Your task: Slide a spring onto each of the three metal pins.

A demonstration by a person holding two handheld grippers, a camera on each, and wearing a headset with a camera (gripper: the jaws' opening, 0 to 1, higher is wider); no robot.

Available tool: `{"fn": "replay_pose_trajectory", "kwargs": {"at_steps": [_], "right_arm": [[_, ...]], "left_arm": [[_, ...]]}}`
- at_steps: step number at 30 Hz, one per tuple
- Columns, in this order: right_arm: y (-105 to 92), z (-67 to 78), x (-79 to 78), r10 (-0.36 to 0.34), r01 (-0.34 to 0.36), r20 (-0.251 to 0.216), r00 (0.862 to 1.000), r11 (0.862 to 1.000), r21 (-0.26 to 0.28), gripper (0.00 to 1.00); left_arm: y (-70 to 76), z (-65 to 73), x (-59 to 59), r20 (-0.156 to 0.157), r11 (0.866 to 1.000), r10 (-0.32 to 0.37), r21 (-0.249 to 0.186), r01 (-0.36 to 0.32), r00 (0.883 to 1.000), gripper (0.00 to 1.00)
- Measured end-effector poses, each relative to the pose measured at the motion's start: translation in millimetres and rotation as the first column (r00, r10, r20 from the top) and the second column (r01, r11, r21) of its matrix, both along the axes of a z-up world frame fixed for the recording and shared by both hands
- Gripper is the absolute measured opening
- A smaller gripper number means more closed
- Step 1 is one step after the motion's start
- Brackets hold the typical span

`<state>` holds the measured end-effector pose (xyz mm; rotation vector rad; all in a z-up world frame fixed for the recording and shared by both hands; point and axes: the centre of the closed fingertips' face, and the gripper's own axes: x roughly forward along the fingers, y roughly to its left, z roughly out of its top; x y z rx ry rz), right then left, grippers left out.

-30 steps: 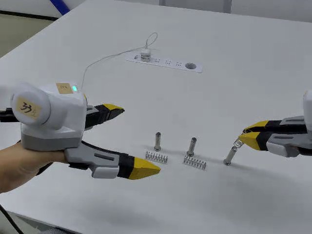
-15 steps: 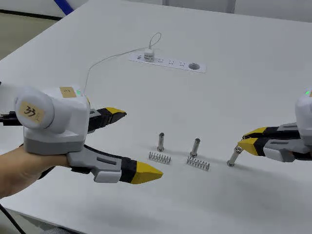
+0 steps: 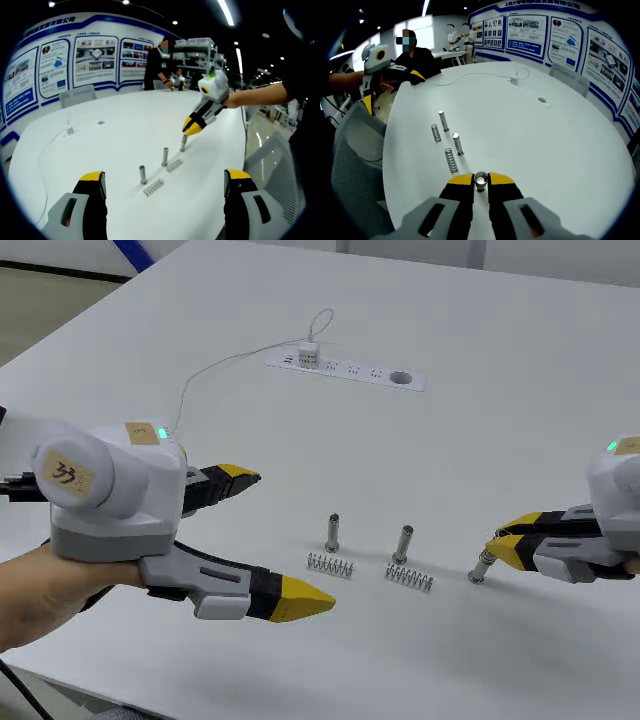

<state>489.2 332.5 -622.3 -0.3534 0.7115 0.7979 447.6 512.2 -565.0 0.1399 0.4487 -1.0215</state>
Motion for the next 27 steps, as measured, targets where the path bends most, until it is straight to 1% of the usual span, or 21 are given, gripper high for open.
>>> {"fn": "replay_pose_trajectory", "kwargs": {"at_steps": [4,9,13,17,19,21,22,24,27], "right_arm": [[0.2,-6.0,0.9,-0.002,0.002,-0.01,1.0,1.0,-0.006,0.11],[0.7,-11.4,0.7,-0.003,0.003,-0.022,1.0,1.0,-0.01,0.11],[0.9,-14.4,0.3,-0.001,0.001,-0.023,1.0,1.0,-0.016,0.11],[1.0,-17.4,0.2,-0.003,0.003,-0.027,1.0,1.0,-0.019,0.11],[1.1,-19.1,0.4,-0.006,0.005,-0.03,1.0,1.0,-0.02,0.11],[1.3,-21.1,0.3,-0.004,0.004,-0.033,0.999,1.0,-0.023,0.11],[1.3,-21.9,0.2,-0.005,0.004,-0.034,0.999,1.0,-0.025,0.11],[1.4,-23.3,0.3,-0.005,0.004,-0.036,0.999,1.0,-0.026,0.11],[0.8,-25.3,0.6,-0.002,0.001,-0.037,0.999,0.999,-0.032,0.11]], "left_arm": [[-1.1,2.3,0.2,-0.004,1.0,0.007,-0.017,-0.007,1.0,1.0],[-0.5,0.4,0.1,-0.009,1.0,0.008,-0.011,-0.008,1.0,1.0],[0.0,-0.6,-0.1,-0.013,1.0,0.01,-0.009,-0.01,1.0,1.0],[-0.9,2.0,-0.2,-0.012,1.0,0.013,-0.022,-0.014,1.0,1.0],[-0.5,0.5,-0.6,-0.01,1.0,0.011,-0.009,-0.011,1.0,1.0],[-0.5,-0.4,-1.3,-0.011,1.0,0.011,-0.006,-0.011,1.0,1.0],[-0.5,-0.2,-1.5,-0.011,1.0,0.013,-0.008,-0.013,1.0,1.0],[-0.9,1.6,-2.1,-0.014,0.999,0.02,-0.027,-0.02,1.0,1.0],[0.4,0.9,-2.3,-0.017,0.999,0.026,-0.026,-0.026,1.0,1.0]]}}
